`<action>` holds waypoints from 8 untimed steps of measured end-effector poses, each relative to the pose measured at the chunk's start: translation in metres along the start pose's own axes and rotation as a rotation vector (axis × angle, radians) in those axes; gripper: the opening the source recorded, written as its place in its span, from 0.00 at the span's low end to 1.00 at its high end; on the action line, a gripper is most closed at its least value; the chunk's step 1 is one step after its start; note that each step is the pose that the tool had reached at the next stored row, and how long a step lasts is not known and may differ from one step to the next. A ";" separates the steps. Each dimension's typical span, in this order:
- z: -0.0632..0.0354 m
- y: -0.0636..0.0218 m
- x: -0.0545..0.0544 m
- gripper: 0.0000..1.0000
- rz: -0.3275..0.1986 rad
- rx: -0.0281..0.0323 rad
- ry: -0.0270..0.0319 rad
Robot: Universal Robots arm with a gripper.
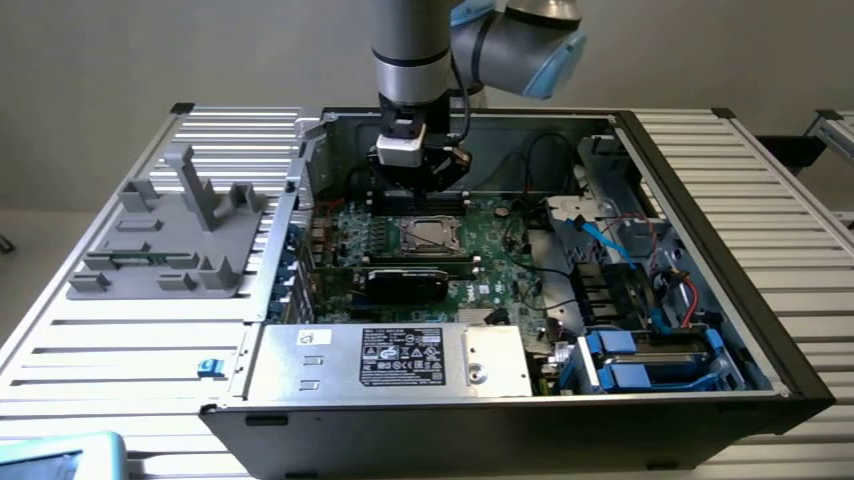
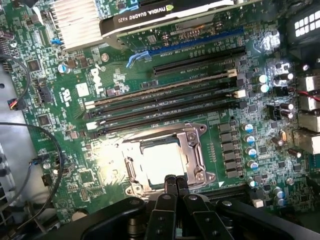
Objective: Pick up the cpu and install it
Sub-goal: 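Install the first cpu locking lever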
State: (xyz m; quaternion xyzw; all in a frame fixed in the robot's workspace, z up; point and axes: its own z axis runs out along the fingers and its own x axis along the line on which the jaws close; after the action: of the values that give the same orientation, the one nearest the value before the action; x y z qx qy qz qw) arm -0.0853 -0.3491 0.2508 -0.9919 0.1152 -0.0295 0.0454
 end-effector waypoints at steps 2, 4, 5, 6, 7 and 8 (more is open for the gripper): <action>-0.0028 -0.0003 0.000 0.11 -0.009 -0.0018 -0.0048; -0.0030 -0.0004 0.000 0.11 -0.033 -0.0009 -0.0085; -0.0030 -0.0004 0.000 0.11 -0.047 -0.0004 -0.0104; -0.0031 -0.0004 0.000 0.11 -0.061 0.0000 -0.0124; -0.0031 -0.0003 0.000 0.11 -0.072 0.0003 -0.0141; -0.0031 -0.0003 0.000 0.11 -0.078 0.0004 -0.0148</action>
State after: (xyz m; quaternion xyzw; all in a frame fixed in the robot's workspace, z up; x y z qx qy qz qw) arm -0.0853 -0.3490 0.2540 -0.9958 0.0763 -0.0239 0.0453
